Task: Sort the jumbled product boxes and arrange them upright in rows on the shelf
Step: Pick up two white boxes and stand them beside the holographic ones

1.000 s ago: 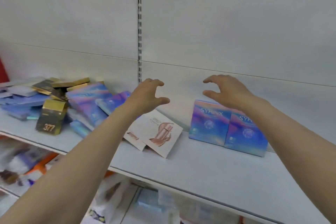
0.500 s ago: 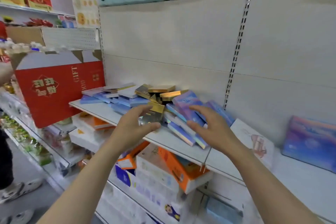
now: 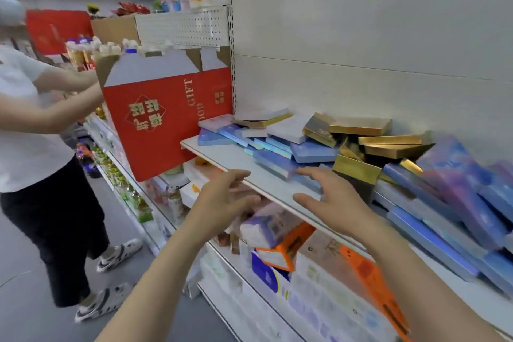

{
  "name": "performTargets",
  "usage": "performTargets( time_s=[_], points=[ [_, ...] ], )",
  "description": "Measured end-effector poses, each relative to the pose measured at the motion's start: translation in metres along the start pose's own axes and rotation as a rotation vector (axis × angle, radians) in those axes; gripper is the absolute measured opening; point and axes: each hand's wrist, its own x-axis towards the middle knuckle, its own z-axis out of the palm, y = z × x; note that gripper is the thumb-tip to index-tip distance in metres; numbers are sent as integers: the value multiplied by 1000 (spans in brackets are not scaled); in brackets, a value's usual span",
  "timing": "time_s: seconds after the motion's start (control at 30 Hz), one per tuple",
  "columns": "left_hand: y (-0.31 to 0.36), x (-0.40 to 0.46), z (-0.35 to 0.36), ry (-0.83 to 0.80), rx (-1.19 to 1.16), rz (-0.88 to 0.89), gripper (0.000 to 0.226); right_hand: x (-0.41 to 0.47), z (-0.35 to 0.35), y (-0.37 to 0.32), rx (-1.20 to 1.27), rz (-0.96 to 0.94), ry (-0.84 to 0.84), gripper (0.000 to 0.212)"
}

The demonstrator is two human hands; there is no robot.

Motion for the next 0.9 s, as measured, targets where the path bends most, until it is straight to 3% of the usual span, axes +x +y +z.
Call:
performTargets(
  time_s=[0.33, 0.57, 0.77, 0.9],
  points=[
    [-79, 171, -44, -53, -32, 9, 58, 168, 37, -12, -1, 92, -2, 50],
    [-153, 279, -51, -97, -72, 39, 53, 264, 63, -11, 11, 226, 180, 38],
    [-208, 364, -50, -255, -84, 128, 47, 355, 96, -3, -234, 472, 128, 60],
    [-238, 397, -41, -351, -155, 120, 49, 369, 119, 0, -457, 542, -2, 52]
  ],
)
